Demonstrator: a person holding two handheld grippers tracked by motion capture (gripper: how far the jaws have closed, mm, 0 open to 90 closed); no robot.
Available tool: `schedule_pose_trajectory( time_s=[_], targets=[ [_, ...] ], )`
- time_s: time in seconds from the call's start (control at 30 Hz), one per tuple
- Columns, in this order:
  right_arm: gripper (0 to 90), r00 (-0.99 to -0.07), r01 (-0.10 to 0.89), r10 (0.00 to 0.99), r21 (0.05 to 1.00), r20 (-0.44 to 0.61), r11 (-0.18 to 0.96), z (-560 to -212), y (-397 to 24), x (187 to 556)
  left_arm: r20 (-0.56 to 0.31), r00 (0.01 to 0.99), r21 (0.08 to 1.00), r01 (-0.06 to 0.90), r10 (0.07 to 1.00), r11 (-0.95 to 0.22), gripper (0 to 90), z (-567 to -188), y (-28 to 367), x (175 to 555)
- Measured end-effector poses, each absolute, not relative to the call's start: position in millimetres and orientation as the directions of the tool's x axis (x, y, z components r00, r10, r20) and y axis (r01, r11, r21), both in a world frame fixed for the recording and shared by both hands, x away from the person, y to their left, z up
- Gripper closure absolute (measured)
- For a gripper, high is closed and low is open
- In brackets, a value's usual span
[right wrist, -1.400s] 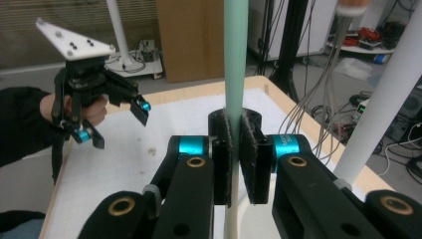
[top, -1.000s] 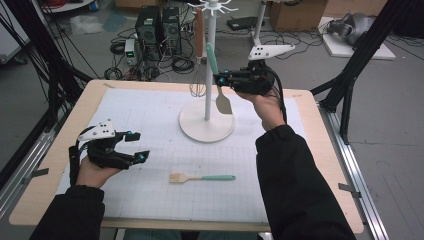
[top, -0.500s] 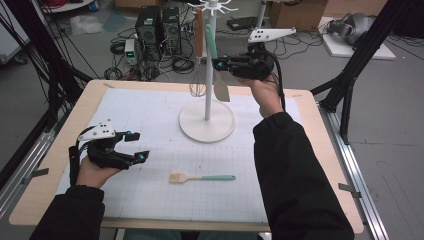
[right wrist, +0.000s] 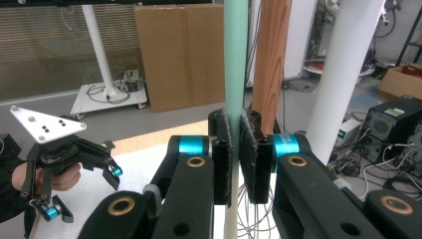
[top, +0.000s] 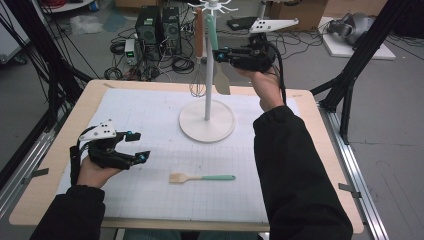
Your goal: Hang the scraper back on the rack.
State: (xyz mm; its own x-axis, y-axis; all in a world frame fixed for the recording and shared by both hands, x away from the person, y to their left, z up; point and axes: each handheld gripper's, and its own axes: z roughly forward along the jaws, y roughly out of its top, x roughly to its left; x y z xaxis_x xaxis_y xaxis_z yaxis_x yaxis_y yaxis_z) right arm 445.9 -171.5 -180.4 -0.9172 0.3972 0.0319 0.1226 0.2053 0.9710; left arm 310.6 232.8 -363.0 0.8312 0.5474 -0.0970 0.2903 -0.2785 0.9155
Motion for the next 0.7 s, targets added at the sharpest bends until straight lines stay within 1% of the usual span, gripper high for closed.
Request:
schedule_pose_trajectory(
  time_s=[0.17,0.7],
  targets=[
    [84.2,-0.914,0.129,0.404,0.975,0.046,0.181,-181.7,-173.4,449.1,-0.101,0.832,0.916,0.291,0.546,-0.275,22.3,-362.9,233.6,310.7],
    [84.1,-0.913,0.153,0.399,0.976,0.078,0.158,-183.3,-177.6,452.9,-0.098,0.831,0.916,0.291,0.548,-0.278,22.2,-362.7,235.2,310.0]
  ],
)
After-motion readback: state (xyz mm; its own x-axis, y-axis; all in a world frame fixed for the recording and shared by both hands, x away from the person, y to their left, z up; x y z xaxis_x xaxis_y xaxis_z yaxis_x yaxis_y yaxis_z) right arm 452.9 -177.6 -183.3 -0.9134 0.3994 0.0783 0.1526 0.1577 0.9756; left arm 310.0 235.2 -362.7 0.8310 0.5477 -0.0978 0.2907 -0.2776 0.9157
